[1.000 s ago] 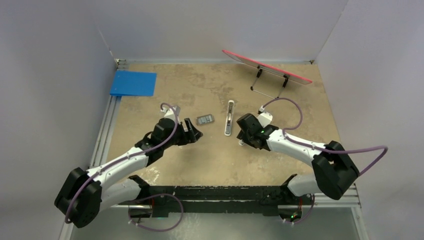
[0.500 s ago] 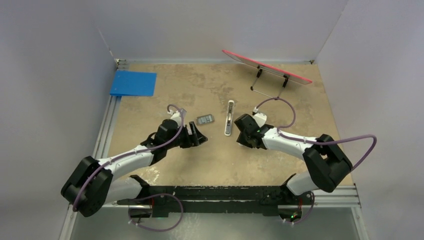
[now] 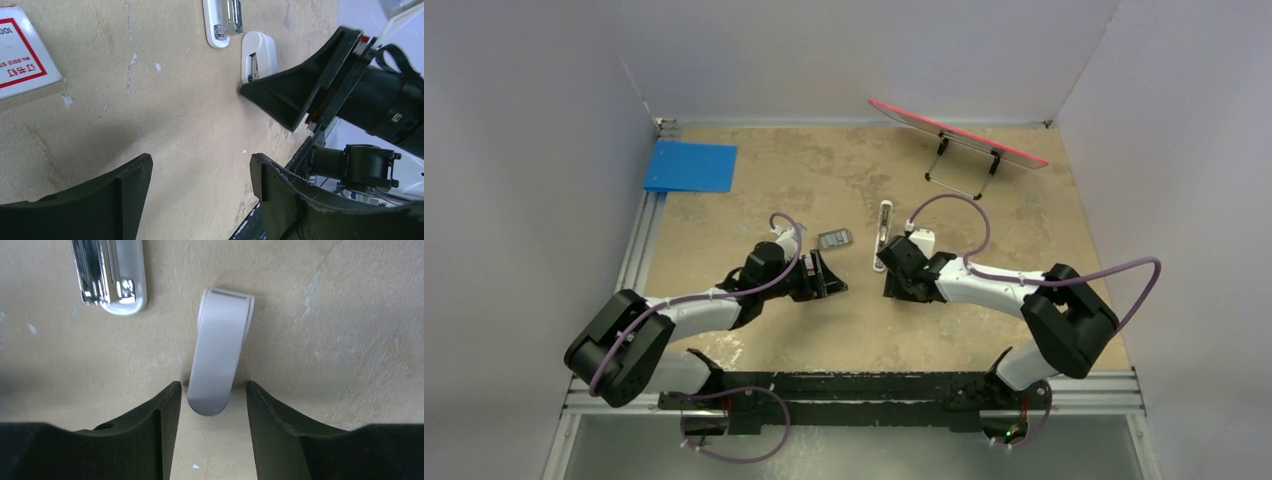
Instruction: Load the staples into the stapler
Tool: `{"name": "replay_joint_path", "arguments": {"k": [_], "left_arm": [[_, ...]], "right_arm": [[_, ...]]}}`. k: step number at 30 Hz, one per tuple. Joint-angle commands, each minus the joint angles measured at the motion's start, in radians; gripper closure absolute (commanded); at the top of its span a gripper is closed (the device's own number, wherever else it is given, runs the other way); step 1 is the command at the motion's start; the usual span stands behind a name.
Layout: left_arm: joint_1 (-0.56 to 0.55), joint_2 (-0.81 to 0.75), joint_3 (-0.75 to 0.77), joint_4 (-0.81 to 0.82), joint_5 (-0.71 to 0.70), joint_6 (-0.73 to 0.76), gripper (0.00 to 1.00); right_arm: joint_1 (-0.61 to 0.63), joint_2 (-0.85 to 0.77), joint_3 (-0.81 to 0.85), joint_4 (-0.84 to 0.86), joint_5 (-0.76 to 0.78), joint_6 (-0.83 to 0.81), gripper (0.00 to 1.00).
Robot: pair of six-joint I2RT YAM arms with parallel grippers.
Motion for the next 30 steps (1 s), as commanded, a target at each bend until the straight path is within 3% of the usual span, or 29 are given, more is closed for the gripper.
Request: {"name": "replay_joint_path", "arguments": {"k": [1,5,26,30], "left_arm": [[0.0,0.012,0.004,0.079,0.035,-0.004,0.28],[-0.001,0.027,0.009,0.078,0.042,-0.004,0.29],[-0.009,0.137,0.035,0.117,0.124,-0.013,0.3],[-0.011,0.159,0.051,0.112,0.135,-0.01,0.31]], "right_arm": [[0.02,-0.007,0.051,-0.088,0.004,0.036,0.44],[0.022,-0.033,0.07,-0.109,0.043,0.069,0.44],[0.021,-0.011,0.069,-0.064,0.081,0.194,0.66],[0.022,-0.005,0.067,-0.079,0.073,0.204,0.59]]}}
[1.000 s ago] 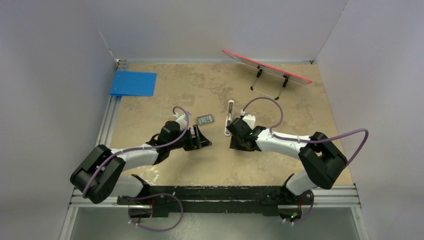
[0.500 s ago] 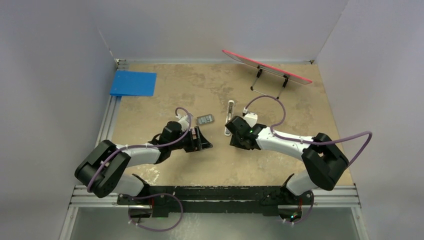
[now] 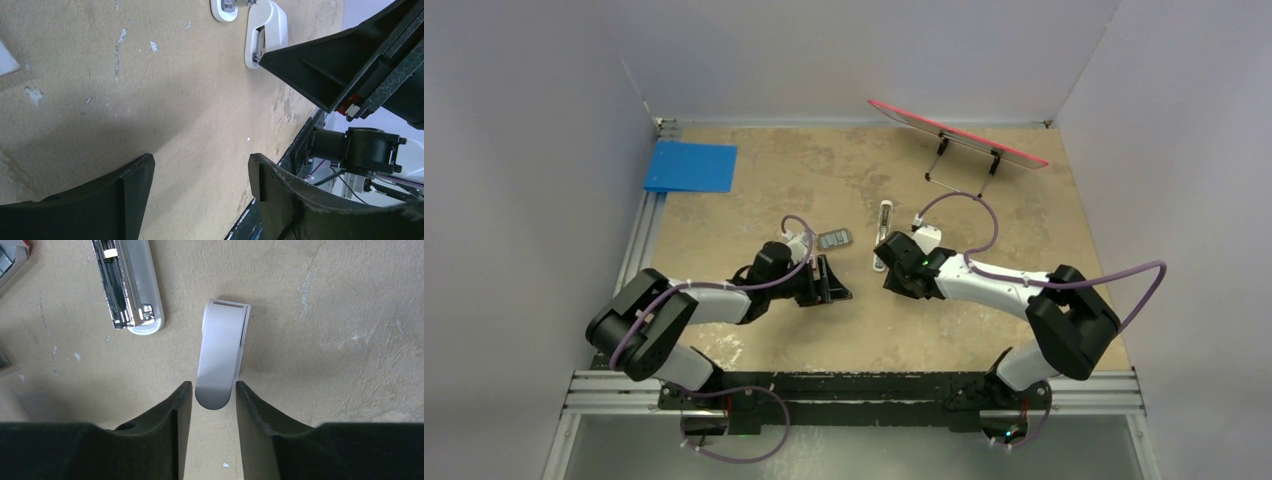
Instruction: Load the staples into the stapler
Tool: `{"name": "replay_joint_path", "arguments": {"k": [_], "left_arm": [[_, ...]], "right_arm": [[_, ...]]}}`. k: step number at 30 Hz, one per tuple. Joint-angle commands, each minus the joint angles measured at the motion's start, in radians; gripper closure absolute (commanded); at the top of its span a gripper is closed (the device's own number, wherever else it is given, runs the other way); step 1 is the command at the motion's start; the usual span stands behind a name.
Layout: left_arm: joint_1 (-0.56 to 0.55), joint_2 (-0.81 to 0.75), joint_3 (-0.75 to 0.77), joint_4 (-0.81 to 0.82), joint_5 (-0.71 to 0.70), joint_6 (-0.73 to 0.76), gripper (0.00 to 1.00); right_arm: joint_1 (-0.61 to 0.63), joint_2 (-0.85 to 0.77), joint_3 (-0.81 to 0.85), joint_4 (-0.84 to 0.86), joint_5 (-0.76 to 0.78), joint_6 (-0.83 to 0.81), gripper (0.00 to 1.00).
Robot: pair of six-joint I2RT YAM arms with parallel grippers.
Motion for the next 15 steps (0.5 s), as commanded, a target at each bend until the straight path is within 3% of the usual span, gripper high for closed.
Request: {"name": "replay_joint_path", "arguments": {"k": [1,6,15], "left_arm": [[-0.007,0.019,0.038,0.045,0.032,-0.003,0.31],[-0.008,0.018,0.046,0.032,0.024,0.004,0.31],[-0.008,0.013,0.066,-0.011,0.003,0.033,0.31]], "right_arm": [[0.002,0.003,0.016,-0.012,0.02,0.031,0.55],[0.002,0.011,0.037,-0.047,0.056,0.046,0.51],[0.002,0.008,0.073,-0.049,0.098,0.022,0.6]]}}
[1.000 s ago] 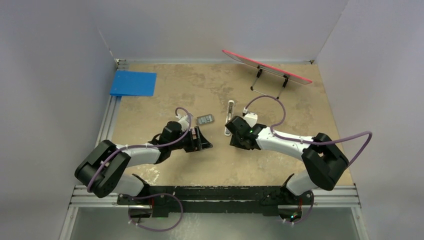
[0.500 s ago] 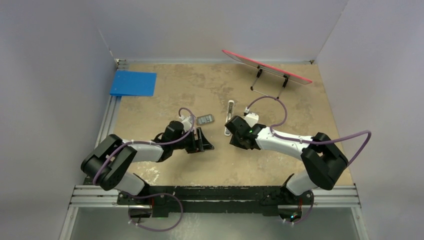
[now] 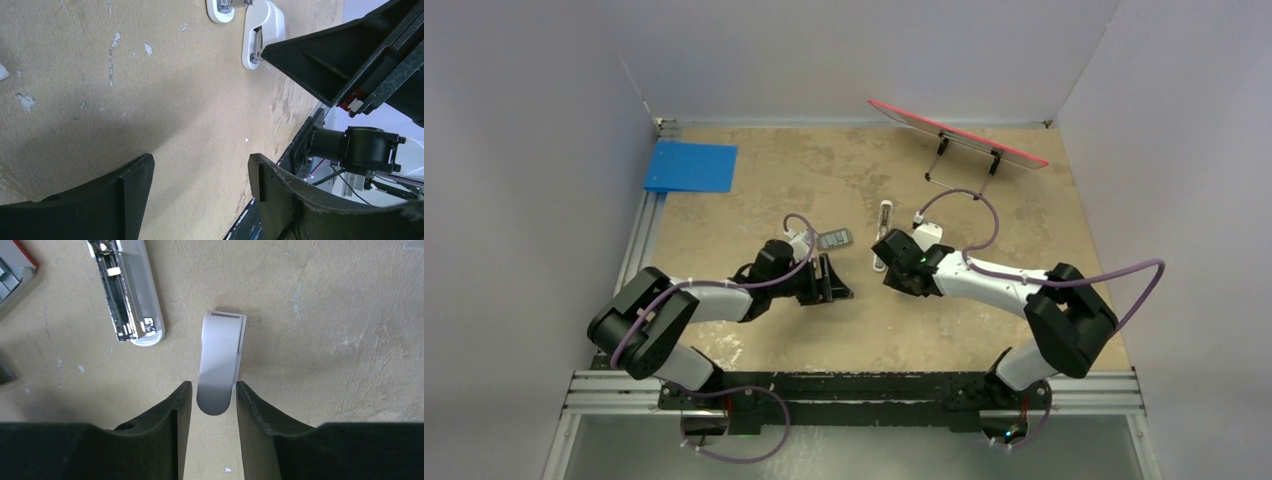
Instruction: Load the staples into the stapler
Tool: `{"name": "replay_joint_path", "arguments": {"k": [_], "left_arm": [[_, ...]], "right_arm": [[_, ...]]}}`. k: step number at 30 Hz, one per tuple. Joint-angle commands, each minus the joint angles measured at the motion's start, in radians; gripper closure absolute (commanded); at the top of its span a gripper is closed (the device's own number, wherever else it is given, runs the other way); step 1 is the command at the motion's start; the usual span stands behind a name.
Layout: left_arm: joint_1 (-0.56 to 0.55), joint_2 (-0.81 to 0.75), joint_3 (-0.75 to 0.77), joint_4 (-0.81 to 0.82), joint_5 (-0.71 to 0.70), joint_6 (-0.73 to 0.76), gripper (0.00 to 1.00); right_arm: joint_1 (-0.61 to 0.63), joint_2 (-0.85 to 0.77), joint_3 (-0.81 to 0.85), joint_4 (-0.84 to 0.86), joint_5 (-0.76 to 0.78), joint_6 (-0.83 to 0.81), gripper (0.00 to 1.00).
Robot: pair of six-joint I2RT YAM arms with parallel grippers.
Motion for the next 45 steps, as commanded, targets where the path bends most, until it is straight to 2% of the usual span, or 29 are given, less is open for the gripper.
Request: {"name": "replay_joint_path", "arguments": {"k": [1,7,10,14,17,20,26,37,40,43,45], "left_arm": [[-0.004,-0.002,0.047,-0.009,-0.011,0.031,0.31],[-0.005,0.017,0.06,-0.006,0.005,0.031,0.31],[-0.007,0.034,0.066,0.001,0.023,0.029,0.31],[-0.009,0.049,0.072,0.014,0.038,0.025,0.31],[-0.01,0.049,0.073,0.013,0.037,0.026,0.31],[-0.01,0.048,0.072,0.012,0.035,0.029,0.31],[-0.01,0.049,0.073,0.012,0.035,0.03,0.31],[-0.011,0.12,0.114,0.054,0.119,0.03,0.31],[-0.012,0.166,0.127,0.103,0.164,0.003,0.34],[-0.012,0.227,0.137,0.167,0.212,-0.046,0.47],[-0.013,0.274,0.147,0.22,0.247,-0.083,0.52]], "right_arm": [[0.001,-0.008,0.046,-0.015,0.056,-0.001,0.62],[0.001,0.004,0.036,-0.006,0.007,-0.012,0.77],[0.002,-0.007,0.028,0.002,-0.015,-0.022,0.76],[0.001,-0.008,0.019,0.006,-0.033,-0.033,0.65],[0.002,0.008,0.026,-0.009,0.029,-0.016,0.62],[0.002,0.012,0.033,-0.011,0.046,-0.014,0.66],[0.001,-0.001,0.028,-0.006,0.019,-0.013,0.82],[-0.014,-0.091,-0.048,0.174,-0.226,-0.063,0.84],[-0.014,-0.101,-0.058,0.184,-0.269,-0.057,0.84],[-0.014,-0.122,-0.085,0.208,-0.312,-0.044,0.85],[-0.014,-0.125,-0.097,0.219,-0.322,-0.033,0.85]]}}
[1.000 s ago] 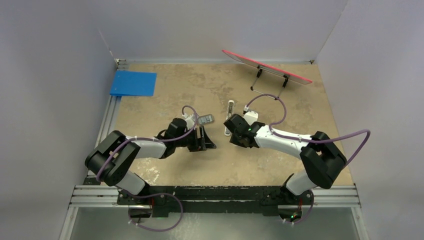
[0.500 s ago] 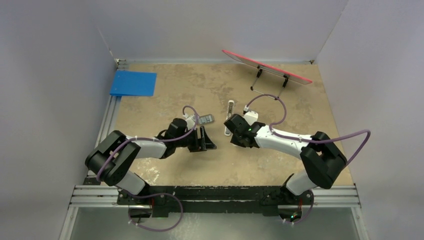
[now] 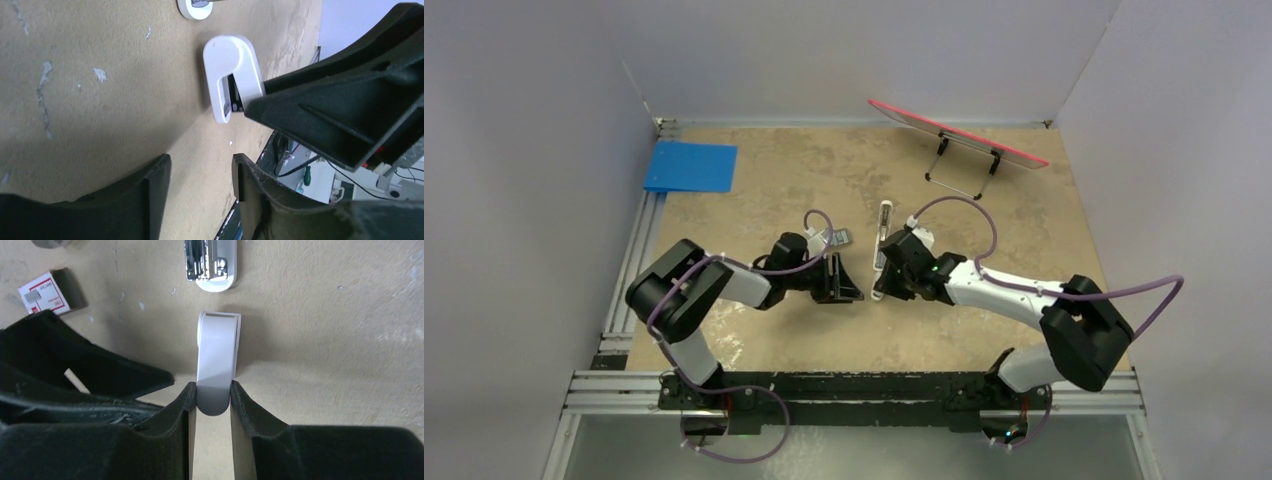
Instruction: Load the staples into the stapler
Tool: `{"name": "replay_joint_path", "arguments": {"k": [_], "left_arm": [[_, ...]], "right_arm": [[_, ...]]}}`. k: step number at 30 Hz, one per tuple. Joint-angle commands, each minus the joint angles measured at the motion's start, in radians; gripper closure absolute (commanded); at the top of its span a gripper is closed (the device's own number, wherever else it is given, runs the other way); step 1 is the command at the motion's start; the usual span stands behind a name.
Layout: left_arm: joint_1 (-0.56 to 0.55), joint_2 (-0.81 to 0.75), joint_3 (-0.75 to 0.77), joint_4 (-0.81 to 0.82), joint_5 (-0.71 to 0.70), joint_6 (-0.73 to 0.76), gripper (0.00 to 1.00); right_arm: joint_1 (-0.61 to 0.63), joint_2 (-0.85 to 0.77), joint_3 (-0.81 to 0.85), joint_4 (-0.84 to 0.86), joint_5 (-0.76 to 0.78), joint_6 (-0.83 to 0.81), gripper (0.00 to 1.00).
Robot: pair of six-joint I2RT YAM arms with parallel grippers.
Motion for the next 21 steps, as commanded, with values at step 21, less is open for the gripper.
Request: {"name": "replay_joint_path", "arguments": {"k": [21], "left_arm": [[-0.066,0.144,0.151,-0.068,-0.029,-0.056,0.78]], "right_arm": [[-0.005,-0.029,-0.066,0.127,-0.122,0.016,0.91]]}}
